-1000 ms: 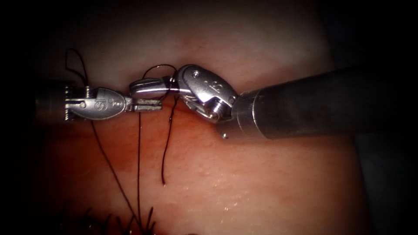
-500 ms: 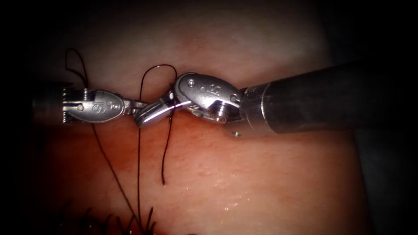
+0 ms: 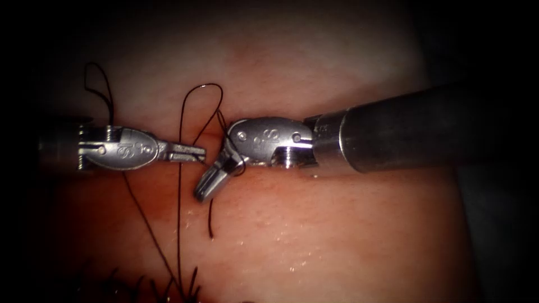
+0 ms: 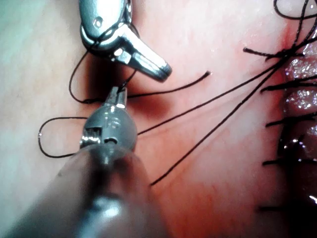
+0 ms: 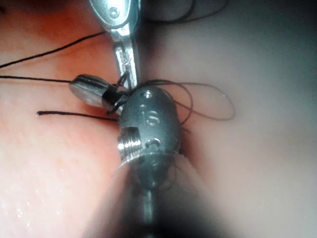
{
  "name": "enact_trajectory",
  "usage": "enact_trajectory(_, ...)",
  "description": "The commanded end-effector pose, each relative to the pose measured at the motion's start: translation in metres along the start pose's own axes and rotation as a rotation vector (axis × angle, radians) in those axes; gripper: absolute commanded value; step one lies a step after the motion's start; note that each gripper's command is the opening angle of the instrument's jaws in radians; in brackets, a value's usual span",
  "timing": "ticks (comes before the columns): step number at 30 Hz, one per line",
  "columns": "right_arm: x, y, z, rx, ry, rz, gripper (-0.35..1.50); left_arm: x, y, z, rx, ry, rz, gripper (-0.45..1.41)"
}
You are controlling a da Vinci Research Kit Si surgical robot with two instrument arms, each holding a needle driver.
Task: Wound Closure
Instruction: Grasp the suture tail end with the right gripper.
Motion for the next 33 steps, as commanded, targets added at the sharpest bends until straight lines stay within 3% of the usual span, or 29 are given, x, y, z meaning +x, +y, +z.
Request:
enact_trajectory(1, -0.0005, 0.0004, 0.0007, 0.011, -0.009, -0.004, 0.24, -0.0002, -0.0002, 0.0007, 0.000, 0.001, 0.001, -0.45)
enact_trajectory(7, -0.0006, 0.0000, 0.0013, 0.033, -0.065, -0.032, 0.88, -0.0003, -0.0001, 0.0006, 0.000, -0.001, 0.002, -0.45)
enact_trajectory(11, -0.0009, -0.0002, 0.0017, 0.056, -0.091, -0.041, 0.94, -0.0003, -0.0001, 0.0006, 0.000, -0.001, 0.002, -0.45)
enact_trajectory(23, -0.0032, -0.0008, 0.0032, 0.114, -0.209, -0.068, 0.68, -0.0007, 0.0003, -0.0003, -0.001, -0.007, 0.007, -0.45)
enact_trajectory(27, -0.0034, -0.0008, 0.0034, 0.122, -0.251, -0.084, 0.41, -0.0006, 0.0005, -0.0004, -0.002, -0.007, 0.008, -0.45)
enact_trajectory(31, -0.0034, -0.0008, 0.0036, 0.129, -0.300, -0.098, -0.23, -0.0004, 0.0008, -0.0005, -0.001, -0.007, 0.010, -0.45)
enact_trajectory(32, -0.0035, -0.0008, 0.0037, 0.134, -0.315, -0.103, -0.35, -0.0004, 0.0009, -0.0005, -0.001, -0.007, 0.010, -0.45)
enact_trajectory(33, -0.0035, -0.0007, 0.0037, 0.140, -0.337, -0.107, -0.35, -0.0004, 0.0009, -0.0005, -0.001, -0.007, 0.011, -0.45)
